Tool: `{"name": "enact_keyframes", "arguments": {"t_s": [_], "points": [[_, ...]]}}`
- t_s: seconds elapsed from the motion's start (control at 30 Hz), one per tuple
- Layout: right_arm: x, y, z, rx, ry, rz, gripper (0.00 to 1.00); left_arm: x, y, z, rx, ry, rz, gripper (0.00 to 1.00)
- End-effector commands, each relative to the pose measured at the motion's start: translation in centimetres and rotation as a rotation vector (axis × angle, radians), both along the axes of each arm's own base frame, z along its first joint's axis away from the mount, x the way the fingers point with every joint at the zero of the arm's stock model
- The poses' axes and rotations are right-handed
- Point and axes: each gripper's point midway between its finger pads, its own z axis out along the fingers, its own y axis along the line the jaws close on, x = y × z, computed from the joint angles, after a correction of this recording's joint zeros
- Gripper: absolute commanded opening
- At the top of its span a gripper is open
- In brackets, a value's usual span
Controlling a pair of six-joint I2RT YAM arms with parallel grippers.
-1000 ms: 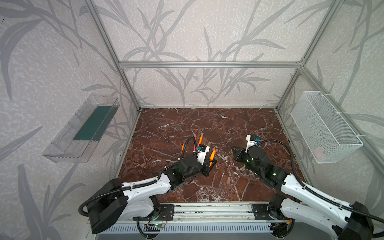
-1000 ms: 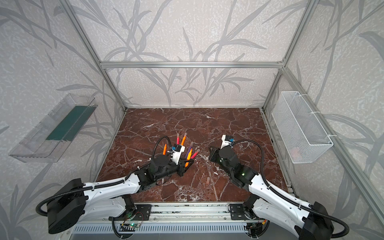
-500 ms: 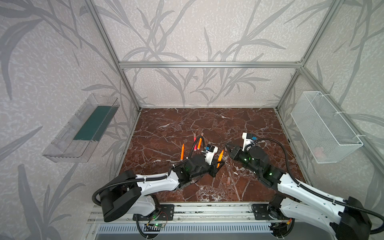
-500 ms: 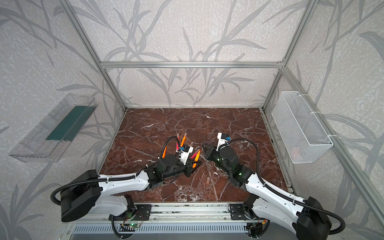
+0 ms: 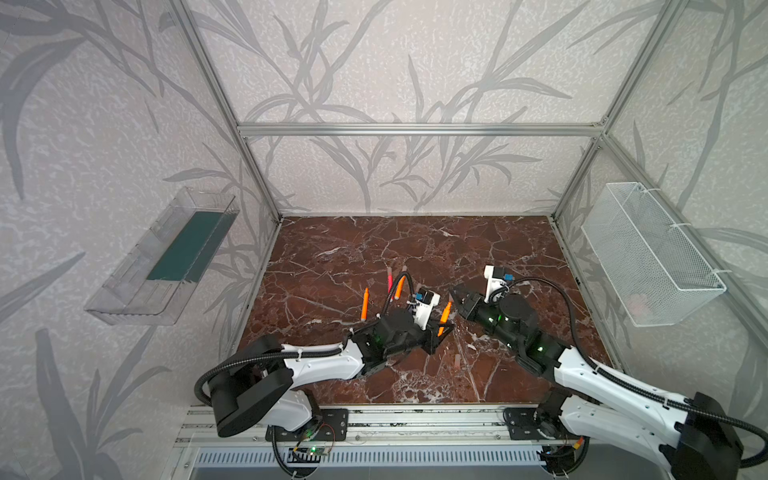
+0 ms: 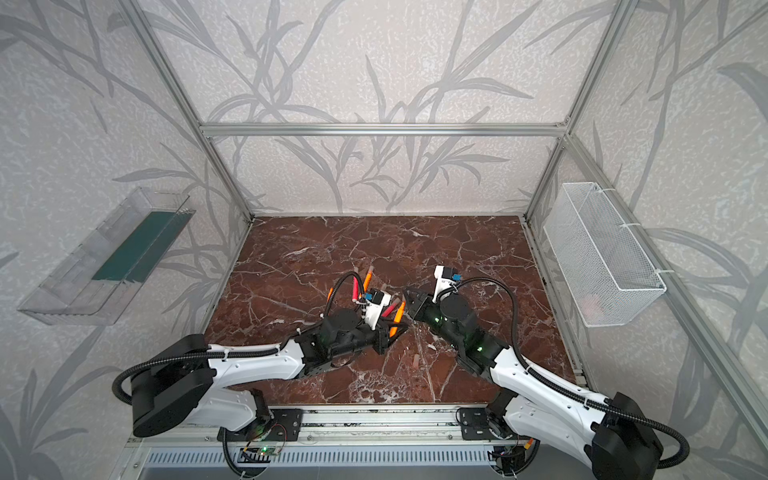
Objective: Insert the pens into the pen caps
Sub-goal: 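Lift the cap and bring it over the orange marker tip with the right gripper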
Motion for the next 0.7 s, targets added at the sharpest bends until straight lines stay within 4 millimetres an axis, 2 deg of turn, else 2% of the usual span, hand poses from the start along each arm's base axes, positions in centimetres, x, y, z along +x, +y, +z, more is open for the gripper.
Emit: {"name": "enact_keyframes", "arguments": {"t_s": [0.0,0.4,0.67], "points": [[0.2,-0.2,0.1,0.007,-0.009,-0.013,0.0,0.0,-0.5,2.0,-0.056,-0.027,-0.008,0.0],[1.0,-0.7,-0.1,-0.027,-0.015,-0.065,0.0,-0.4,-0.5,2.3,-0.059,-0.031,-0.015,0.0],[1.4,0.0,-0.2,-0.026,-0.011,-0.05,0.0,-0.3,-0.5,2.4,-0.054,-0.038,-0.011,0.0]]}}
